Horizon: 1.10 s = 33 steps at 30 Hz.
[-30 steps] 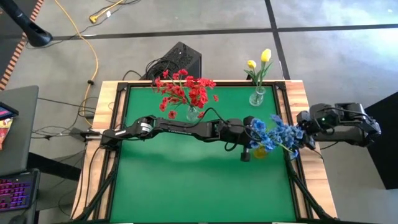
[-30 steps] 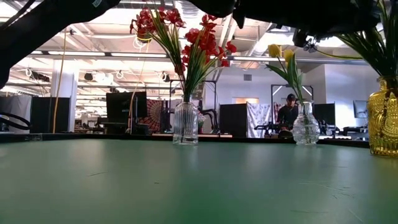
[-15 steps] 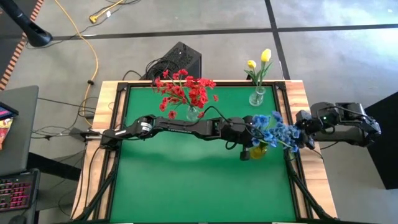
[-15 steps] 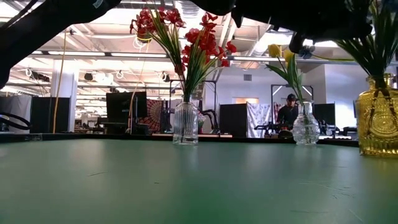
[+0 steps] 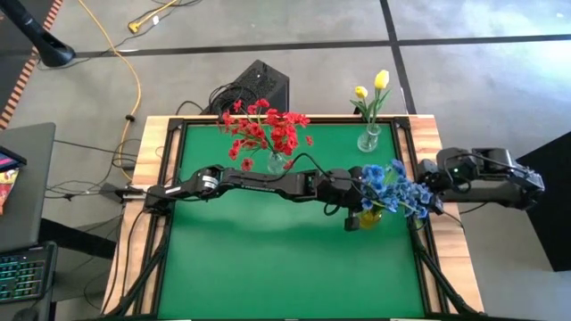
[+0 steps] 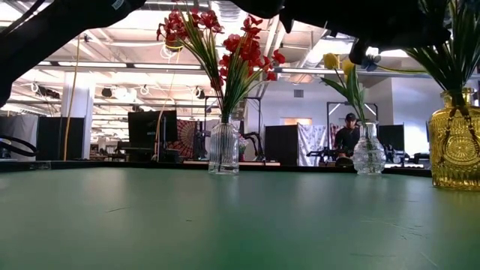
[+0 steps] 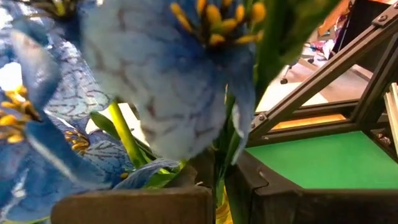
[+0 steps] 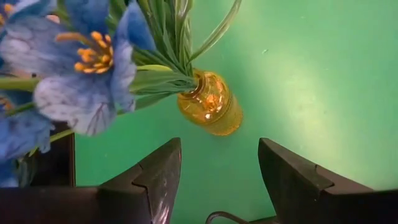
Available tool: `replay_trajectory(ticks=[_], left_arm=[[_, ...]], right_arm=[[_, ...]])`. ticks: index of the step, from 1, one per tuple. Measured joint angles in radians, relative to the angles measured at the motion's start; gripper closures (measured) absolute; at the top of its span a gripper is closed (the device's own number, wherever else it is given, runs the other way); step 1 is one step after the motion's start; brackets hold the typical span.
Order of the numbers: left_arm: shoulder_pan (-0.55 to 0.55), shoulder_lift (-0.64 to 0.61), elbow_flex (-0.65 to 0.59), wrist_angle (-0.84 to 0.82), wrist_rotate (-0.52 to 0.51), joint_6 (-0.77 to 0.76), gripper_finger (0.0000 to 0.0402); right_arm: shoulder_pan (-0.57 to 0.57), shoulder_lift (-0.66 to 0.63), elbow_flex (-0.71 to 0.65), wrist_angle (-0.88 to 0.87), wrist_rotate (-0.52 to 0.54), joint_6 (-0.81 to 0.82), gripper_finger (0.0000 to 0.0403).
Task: Sort flowers into vase by color
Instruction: Put the blue flowers into the yellow transparent vase
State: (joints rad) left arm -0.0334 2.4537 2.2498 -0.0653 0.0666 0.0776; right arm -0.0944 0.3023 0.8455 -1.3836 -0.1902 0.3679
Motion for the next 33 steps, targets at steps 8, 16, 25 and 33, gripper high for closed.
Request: replay_trajectory(ticks=[8,16,25,33], left_arm=[[-0.003,0.003,-0.014,-0.016,-0.001,0.008,0.0401],[-0.006,0.003,-0.013,-0.099,0.001,0.018,0.0401],[-0.007,0.002,-0.014,-0.130,0.016,0.014,0.0398],[-0.010,0.002,-0.014,-0.169,0.032,0.011,0.0371]], right_arm=[[0.000,0.062,0.000,0.001,-0.021,-0.007,0.0164],[0.000,0.092,0.000,0.001,-0.022,-0.011,0.0164],[0.000,0.098,0.000,-0.003,-0.023,-0.010,0.0164],[0.000,0.098,0.058,-0.075,-0.027,-0.010,0.0164]])
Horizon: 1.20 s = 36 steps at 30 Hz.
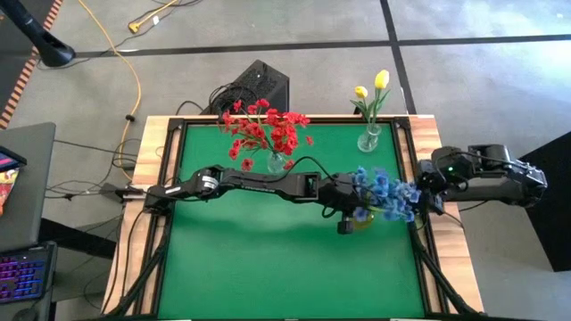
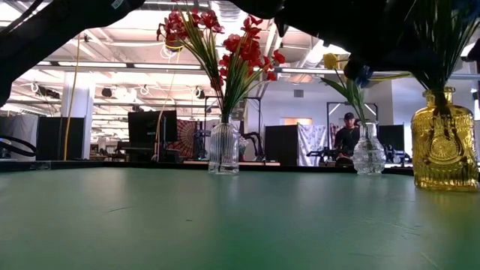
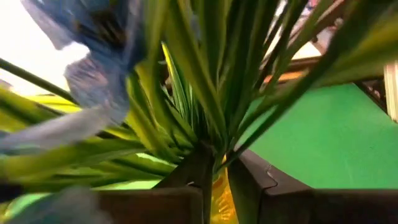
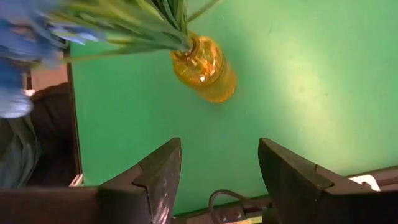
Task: Sort flowers into vase by color
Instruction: Put the blue flowers into the yellow transparent vase
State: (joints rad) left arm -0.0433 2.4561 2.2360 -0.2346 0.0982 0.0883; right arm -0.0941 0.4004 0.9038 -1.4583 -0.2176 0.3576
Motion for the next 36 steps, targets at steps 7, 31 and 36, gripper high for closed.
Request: replay_trajectory(ticks=[7,31,36], left_arm=[[-0.002,0.000,0.000,-0.037,0.002,-0.001,0.0369],[0.025,-0.050,0.057,-0.206,0.044,0.048,0.0310],[0.026,-0.050,0.058,-0.252,0.055,0.048,0.0310]], right_arm=[[0.000,0.000,0.062,-0.001,0.006,0.000,0.0164],[0.000,0.000,0.068,-0.004,0.009,0.000,0.0164],[0.000,0.000,0.068,-0.004,0.009,0.000,0.0164]])
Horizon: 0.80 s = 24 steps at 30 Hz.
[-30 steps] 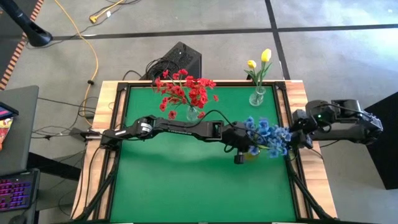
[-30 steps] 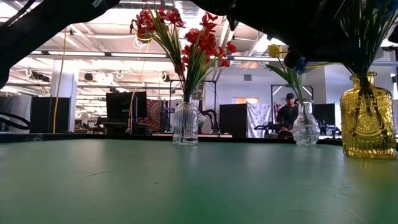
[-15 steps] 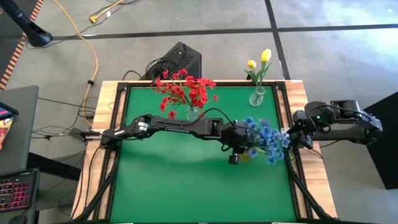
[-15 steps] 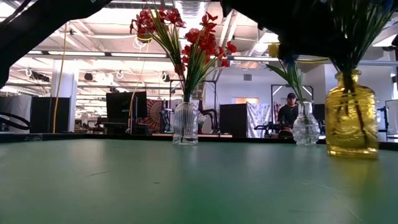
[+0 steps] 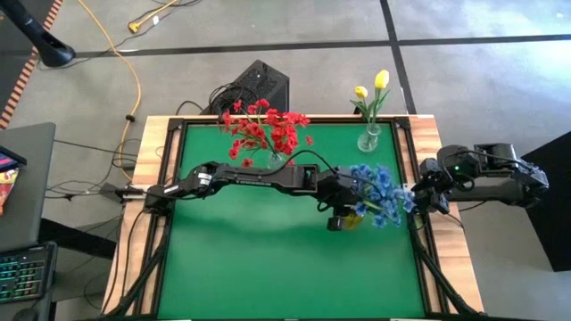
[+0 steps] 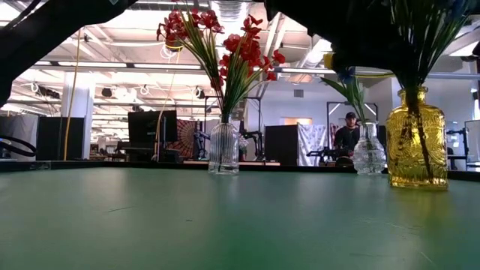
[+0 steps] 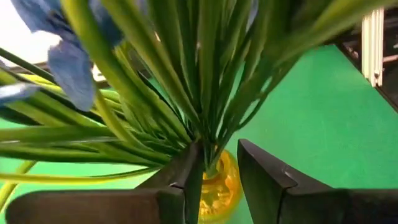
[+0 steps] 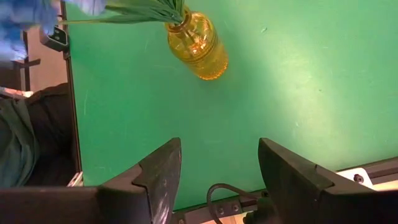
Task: Sort flowers into vase by color
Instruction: Put the blue flowers into the yellow transparent vase
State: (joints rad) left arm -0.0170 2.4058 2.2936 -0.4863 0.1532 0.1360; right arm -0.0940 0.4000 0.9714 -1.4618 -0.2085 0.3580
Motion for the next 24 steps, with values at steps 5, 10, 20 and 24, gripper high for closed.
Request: replay_trajectory(ticks=[5,10,20,24], left_arm=[[0.001,-0.002,0.001,-0.054,0.037,-0.001,0.0310],[0.005,-0.002,0.001,-0.121,0.042,-0.001,0.0310],[0.007,-0.005,0.001,-0.229,0.024,0.024,0.0310],[0.006,-0.039,0.001,-0.296,0.023,0.045,0.0310]], right_arm=[[0.000,0.000,0.000,0.000,0.000,0.000,0.0164],[0.000,0.000,0.000,0.000,0.000,0.000,0.0164],[0.000,0.000,0.000,0.000,0.000,0.000,0.0164],[0.000,0.000,0.000,0.000,0.000,0.000,0.0164]])
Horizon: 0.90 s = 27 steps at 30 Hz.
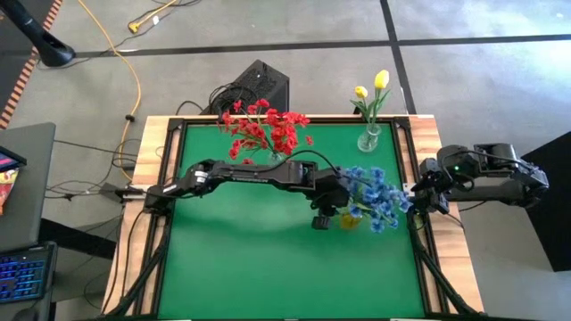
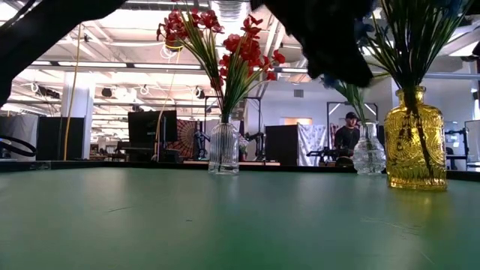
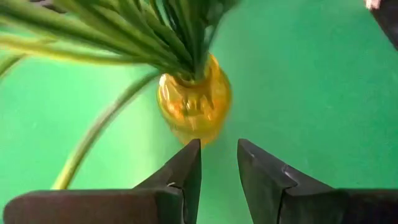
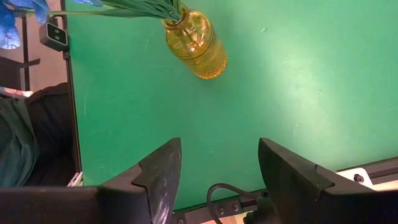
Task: Sort flowers into vase by color
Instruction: Put the blue flowers into the yellow transparent vase
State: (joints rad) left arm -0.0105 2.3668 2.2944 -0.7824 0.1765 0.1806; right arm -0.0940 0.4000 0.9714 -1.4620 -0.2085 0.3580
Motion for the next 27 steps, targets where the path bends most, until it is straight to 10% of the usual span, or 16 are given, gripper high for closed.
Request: replay_trajectory(ticks=[27], left_arm=[[-0.019,-0.254,0.001,-0.202,-0.046,0.144,0.0310]], right_arm=[[0.000,0.000,0.000,0.000,0.000,0.000,0.0164]])
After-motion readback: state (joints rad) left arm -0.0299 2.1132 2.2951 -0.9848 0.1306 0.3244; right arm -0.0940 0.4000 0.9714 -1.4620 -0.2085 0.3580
